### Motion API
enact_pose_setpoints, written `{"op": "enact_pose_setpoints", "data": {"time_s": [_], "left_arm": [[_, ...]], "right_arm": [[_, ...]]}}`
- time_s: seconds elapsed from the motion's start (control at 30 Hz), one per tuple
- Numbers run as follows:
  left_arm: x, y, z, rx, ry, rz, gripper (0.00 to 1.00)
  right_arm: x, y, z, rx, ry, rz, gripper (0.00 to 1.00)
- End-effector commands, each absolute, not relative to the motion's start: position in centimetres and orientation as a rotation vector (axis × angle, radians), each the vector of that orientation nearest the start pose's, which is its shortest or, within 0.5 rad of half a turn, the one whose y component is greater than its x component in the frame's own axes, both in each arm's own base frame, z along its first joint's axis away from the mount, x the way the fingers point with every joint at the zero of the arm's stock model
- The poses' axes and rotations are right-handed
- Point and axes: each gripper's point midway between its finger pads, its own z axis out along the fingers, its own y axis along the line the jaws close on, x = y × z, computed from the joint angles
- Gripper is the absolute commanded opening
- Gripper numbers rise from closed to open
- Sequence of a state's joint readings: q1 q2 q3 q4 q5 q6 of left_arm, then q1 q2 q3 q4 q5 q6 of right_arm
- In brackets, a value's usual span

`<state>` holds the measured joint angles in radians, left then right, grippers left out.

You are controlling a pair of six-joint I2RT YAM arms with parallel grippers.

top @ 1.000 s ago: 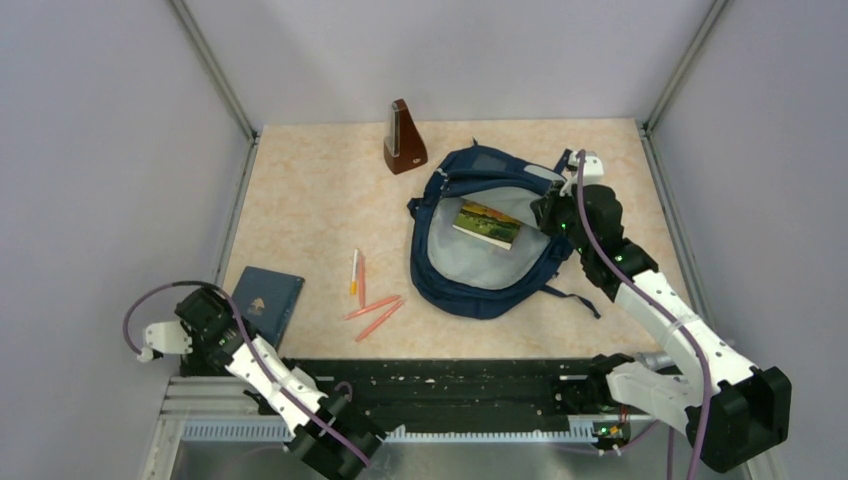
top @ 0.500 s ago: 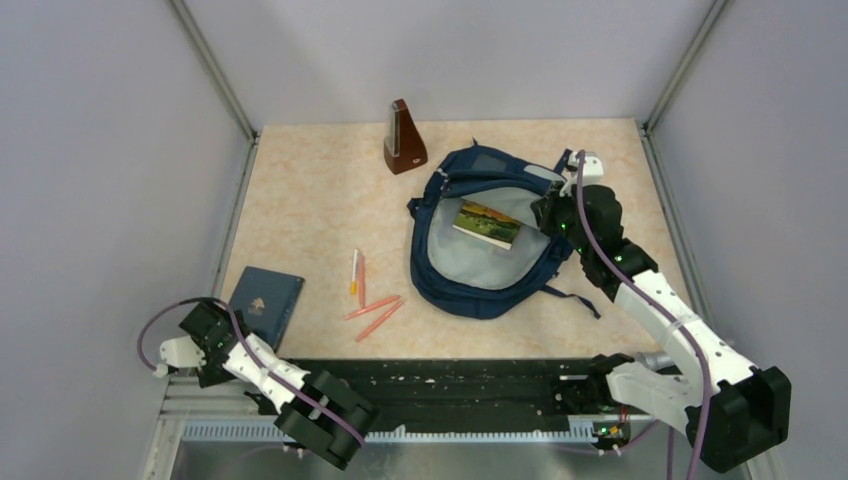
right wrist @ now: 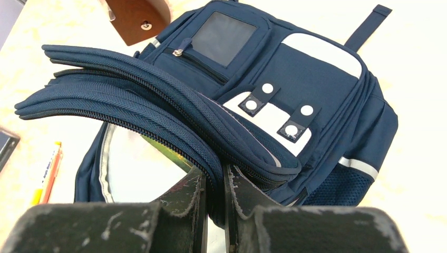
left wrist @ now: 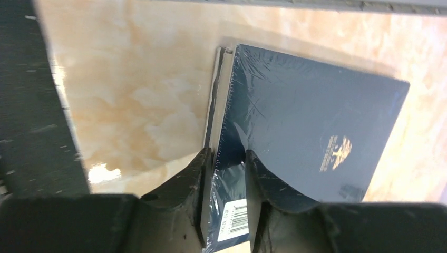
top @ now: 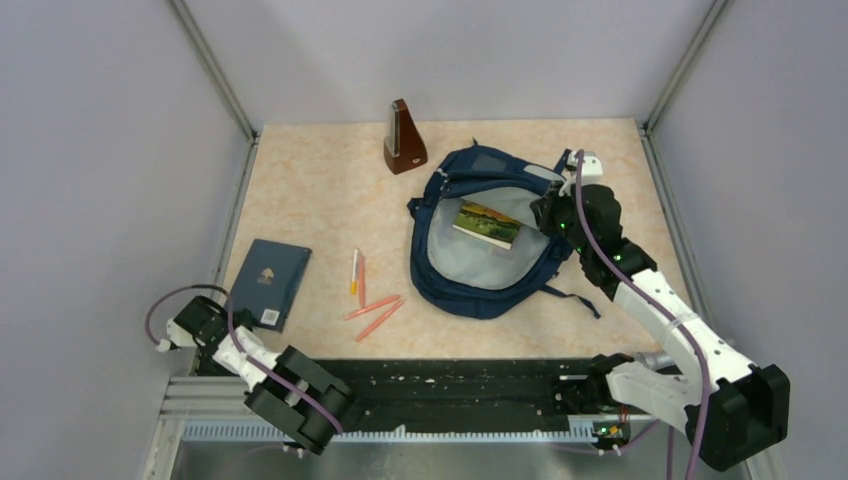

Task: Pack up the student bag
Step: Move the book to the center of the board.

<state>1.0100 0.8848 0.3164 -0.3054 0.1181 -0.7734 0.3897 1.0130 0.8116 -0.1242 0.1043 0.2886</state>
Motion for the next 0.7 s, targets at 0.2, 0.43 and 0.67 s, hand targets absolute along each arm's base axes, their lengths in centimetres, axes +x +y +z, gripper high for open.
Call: {"op": "enact_pose_setpoints", "data": {"time_s": [0.2, 0.43, 0.67], "left_arm": [[19.5, 11.1, 1.1, -1.681, 1.821, -0.294, 0.28], [21.3, 8.3, 0.9, -1.532, 1.951, -0.370, 0.21], [22.6, 4.2, 0.9, -1.292, 2.158, -0.397, 0.23]], "right_arm": [[34.4, 12.8, 25.4, 0.009, 1.819, 0.371, 0.09], [34.5, 12.9, 25.1, 0.007, 1.825, 0.373, 0.10], [34.6, 13.0, 24.9, 0.004, 1.830, 0.376, 0.09]]}}
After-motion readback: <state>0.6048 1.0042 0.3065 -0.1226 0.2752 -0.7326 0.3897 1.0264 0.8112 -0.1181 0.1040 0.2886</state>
